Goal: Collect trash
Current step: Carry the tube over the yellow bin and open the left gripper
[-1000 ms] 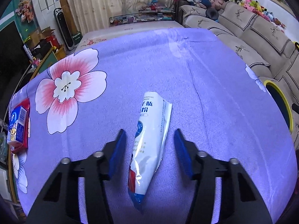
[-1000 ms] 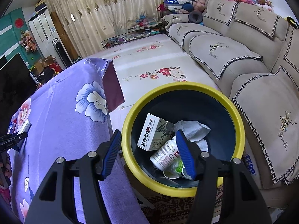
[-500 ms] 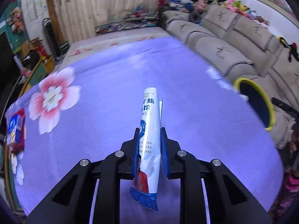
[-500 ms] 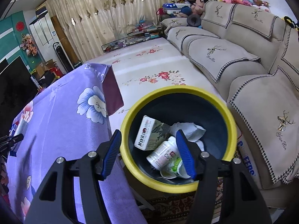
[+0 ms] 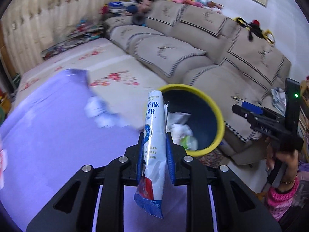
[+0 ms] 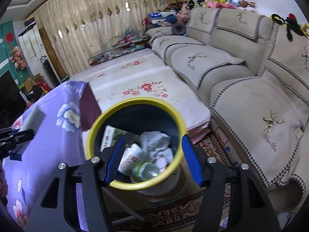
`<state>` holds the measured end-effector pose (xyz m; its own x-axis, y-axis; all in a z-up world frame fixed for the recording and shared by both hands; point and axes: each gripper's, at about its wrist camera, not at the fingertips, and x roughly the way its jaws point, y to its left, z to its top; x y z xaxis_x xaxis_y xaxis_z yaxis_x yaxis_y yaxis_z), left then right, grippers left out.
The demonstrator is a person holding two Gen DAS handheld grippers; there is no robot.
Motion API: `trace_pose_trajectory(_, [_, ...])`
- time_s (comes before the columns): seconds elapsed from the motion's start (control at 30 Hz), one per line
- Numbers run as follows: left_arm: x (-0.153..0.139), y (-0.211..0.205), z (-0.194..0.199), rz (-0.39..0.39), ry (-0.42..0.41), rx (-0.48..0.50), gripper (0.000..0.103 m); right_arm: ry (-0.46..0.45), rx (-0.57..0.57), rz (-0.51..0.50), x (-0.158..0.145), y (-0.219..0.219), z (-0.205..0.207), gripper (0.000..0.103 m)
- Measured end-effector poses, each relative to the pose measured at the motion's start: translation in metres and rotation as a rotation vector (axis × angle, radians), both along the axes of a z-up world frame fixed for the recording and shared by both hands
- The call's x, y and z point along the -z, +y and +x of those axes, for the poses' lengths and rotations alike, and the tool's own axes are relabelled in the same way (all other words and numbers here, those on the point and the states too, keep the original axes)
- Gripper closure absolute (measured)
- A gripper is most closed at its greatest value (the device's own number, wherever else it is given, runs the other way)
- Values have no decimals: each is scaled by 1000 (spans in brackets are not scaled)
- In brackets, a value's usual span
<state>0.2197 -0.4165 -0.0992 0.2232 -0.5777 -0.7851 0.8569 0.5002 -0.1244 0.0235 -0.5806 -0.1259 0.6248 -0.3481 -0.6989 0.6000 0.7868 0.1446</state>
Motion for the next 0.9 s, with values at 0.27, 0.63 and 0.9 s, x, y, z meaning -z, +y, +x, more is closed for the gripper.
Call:
trace_pose_trajectory(0.27, [36, -113, -15, 48, 48, 79, 80, 2, 51, -17, 0, -27, -27, 45])
trace_pose_trajectory(0.63, [58, -156, -7, 25, 44, 6, 27, 3, 51, -5, 4, -36, -29, 45])
trace_pose_trajectory(0.9, [-11, -24, -17, -137, -96, -207, 5, -10, -25, -23, -3, 0, -20, 41])
